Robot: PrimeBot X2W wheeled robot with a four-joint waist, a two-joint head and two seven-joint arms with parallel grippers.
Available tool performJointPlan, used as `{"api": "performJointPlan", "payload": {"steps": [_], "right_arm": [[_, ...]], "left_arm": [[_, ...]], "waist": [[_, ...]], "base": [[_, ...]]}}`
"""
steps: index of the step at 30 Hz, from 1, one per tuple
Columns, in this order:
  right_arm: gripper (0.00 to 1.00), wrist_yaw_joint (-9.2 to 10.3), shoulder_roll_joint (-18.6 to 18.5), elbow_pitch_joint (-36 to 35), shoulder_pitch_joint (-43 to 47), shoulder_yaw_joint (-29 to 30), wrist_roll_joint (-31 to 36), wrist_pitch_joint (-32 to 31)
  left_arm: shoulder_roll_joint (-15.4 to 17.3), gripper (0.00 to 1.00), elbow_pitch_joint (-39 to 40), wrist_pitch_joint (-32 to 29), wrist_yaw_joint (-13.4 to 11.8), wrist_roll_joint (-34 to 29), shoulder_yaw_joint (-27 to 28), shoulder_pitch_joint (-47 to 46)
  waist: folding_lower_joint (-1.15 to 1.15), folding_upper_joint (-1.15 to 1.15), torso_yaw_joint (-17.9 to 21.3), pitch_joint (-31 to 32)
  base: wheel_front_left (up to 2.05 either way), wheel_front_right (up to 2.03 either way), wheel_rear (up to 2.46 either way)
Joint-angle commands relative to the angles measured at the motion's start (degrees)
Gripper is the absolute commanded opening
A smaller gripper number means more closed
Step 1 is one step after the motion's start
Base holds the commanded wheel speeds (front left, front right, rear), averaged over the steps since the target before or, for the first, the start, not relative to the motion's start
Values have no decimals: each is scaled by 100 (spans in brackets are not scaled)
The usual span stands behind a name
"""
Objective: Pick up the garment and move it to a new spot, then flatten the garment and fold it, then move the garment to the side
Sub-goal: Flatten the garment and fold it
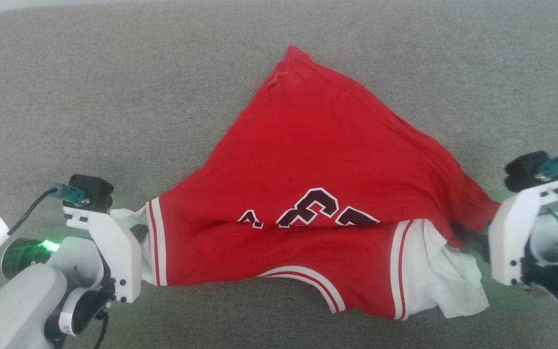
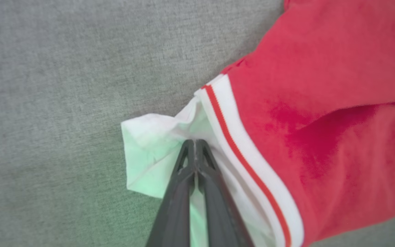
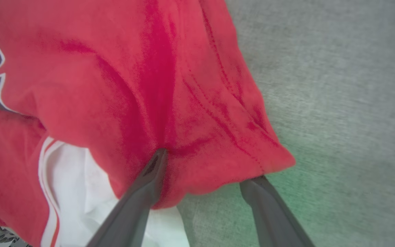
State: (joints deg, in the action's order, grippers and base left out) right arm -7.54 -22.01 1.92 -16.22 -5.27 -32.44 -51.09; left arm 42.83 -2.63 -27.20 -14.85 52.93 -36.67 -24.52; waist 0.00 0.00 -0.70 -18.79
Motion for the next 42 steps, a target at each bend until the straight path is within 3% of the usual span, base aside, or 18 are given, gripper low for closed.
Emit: {"api": "performJointPlan", "payload": {"steps": [1, 13, 18, 27, 42], "right_arm": [[100, 8, -37, -108, 108, 83, 60, -40], [100, 4, 103, -1886, 105, 606, 277, -631], [100, 5, 13, -2035, -381, 404, 375, -454], [100, 5, -150, -1017, -1706, -365, 340, 77], [100, 5, -370, 2348, -4253, -2280, -36, 782]], "left_arm": [[15, 0, 8, 9, -16, 17, -5, 98], [51, 0, 125, 42, -87, 53, -20, 221], [-44, 0, 150, 49, -48, 8, -63, 98], [-288, 0, 40, 89, 66, -58, -175, -100], [-1094, 0, -574, 220, 591, -242, -592, -823]], "waist": [[0, 0, 12, 31], [0, 0, -21, 183], [0, 0, -168, 111], [0, 0, -573, -103], [0, 0, -1684, -713]], "base": [[0, 0, 0], [0, 0, 0], [0, 0, 0], [0, 0, 0], [0, 0, 0]]}}
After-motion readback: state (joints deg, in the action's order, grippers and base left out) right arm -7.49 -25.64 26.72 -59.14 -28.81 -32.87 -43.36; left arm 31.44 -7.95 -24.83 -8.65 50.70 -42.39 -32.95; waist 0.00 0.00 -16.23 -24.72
